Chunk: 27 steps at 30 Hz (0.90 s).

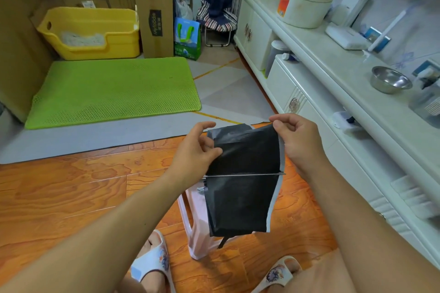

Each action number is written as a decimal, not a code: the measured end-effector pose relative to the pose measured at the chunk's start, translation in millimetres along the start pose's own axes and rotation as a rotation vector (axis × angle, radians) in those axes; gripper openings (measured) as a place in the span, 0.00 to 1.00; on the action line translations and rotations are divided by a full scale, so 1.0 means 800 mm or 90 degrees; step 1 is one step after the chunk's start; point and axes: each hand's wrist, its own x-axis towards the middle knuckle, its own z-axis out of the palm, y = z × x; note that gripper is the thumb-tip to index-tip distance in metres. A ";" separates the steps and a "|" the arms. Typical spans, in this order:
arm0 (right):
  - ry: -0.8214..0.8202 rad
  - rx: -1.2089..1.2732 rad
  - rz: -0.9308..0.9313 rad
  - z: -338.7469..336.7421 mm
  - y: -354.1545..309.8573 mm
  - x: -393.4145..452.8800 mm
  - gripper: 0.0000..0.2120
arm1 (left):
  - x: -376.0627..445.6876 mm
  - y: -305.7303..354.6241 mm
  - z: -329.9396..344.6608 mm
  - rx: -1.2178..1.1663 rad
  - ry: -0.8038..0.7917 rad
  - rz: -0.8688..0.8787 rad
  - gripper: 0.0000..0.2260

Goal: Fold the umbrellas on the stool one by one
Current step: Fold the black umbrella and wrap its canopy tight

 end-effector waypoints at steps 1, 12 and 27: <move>0.002 -0.008 -0.009 0.000 -0.001 0.001 0.08 | 0.000 -0.001 -0.001 0.022 -0.007 0.005 0.23; -0.022 -0.009 -0.017 0.002 -0.005 0.008 0.08 | 0.000 0.005 -0.011 0.018 0.033 -0.017 0.08; -0.099 -0.142 -0.077 -0.020 -0.009 0.004 0.13 | 0.006 0.004 -0.014 0.072 0.068 0.002 0.03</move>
